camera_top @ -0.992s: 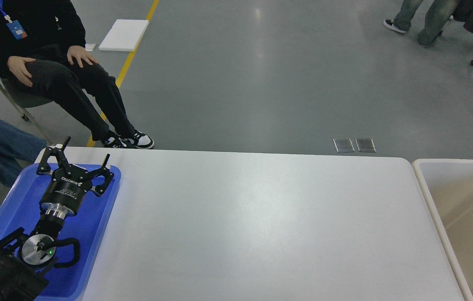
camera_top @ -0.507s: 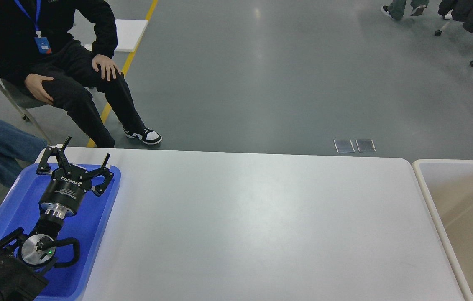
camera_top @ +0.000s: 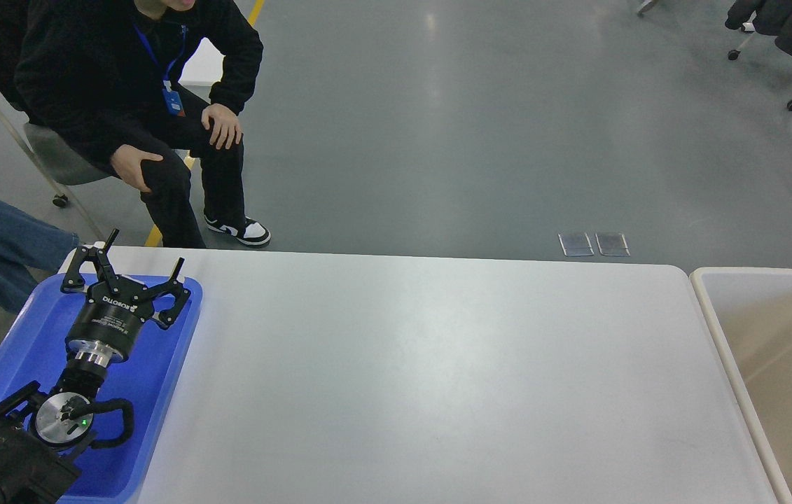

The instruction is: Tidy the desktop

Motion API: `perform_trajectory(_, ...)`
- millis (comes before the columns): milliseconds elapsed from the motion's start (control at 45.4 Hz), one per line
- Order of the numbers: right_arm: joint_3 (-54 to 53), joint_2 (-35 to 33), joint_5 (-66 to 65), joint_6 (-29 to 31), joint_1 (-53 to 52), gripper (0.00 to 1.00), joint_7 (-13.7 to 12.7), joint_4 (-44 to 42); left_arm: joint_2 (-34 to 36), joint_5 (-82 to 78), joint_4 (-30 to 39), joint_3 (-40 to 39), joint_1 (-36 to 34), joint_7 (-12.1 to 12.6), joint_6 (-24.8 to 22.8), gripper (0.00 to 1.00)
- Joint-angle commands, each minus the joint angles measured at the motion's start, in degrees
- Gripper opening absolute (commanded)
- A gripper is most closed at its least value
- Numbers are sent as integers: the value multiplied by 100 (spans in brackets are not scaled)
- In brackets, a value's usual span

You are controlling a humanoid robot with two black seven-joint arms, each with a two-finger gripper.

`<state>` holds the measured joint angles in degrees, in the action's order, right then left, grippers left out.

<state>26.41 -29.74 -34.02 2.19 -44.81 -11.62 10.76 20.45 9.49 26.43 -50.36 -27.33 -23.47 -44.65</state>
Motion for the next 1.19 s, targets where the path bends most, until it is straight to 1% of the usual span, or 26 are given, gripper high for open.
perform_trajectory(0,-163,135,115,-219,148,0,2,-223,-5,0,3,0,0,0,0,99)
perform_trajectory(22,-163,135,106,-227,148,1,2,-232,3,0,3,0,0,0,0,99)
perform_trajectory(44,-154,126,106,-245,148,13,2,-232,-5,0,3,0,0,0,0,99)
perform_trajectory(66,-154,109,106,-289,148,27,2,-241,3,0,3,0,0,0,0,99)
perform_trajectory(132,-92,109,97,-552,148,73,2,-293,-5,0,3,0,0,0,0,99)
perform_trajectory(154,-92,117,97,-657,148,87,-7,-328,-6,0,3,0,0,0,0,99)
perform_trajectory(176,-110,126,97,-763,148,99,-7,-355,-6,0,3,0,0,0,0,99)
perform_trajectory(264,-145,144,106,-913,175,100,-7,-355,-6,0,3,0,0,0,0,99)
perform_trajectory(903,-215,126,115,-922,148,100,2,-311,-5,0,3,0,0,0,0,99)
perform_trajectory(1036,-259,56,115,-904,17,100,2,-127,-5,0,3,0,-9,0,0,99)
perform_trajectory(1168,-443,-365,115,-904,-326,100,-7,356,-6,0,3,0,-9,0,0,99)
